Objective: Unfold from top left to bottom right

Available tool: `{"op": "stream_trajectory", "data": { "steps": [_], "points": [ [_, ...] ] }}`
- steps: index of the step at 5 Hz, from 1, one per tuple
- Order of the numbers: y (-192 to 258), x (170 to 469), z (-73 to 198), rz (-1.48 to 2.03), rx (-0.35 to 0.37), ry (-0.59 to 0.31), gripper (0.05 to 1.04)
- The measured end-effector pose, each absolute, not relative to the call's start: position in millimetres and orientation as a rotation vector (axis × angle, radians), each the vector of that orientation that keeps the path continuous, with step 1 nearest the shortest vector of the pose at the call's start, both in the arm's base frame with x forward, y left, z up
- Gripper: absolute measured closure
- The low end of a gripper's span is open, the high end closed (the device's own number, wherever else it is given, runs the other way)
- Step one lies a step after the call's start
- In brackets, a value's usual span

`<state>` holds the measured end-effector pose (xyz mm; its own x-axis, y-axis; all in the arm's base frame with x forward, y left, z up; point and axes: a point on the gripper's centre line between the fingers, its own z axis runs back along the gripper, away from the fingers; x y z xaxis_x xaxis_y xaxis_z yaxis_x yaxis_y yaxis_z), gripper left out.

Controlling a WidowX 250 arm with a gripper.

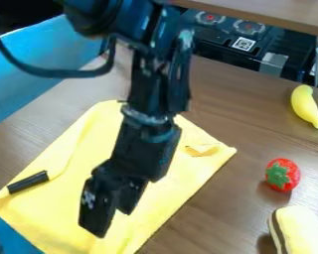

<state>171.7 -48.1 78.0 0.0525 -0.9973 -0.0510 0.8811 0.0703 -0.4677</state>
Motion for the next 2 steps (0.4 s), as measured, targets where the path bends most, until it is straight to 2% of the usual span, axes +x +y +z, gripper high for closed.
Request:
{"op": "stream_trajectory", "data": {
  "steps": [1,2],
  "points": [
    [-32.7,198.6,100.1,-1.400,-0.374,0.313,0.080],
    [-4.8,239.0,104.3,-1.256,-0.353,0.250,0.083]
  ]
}}
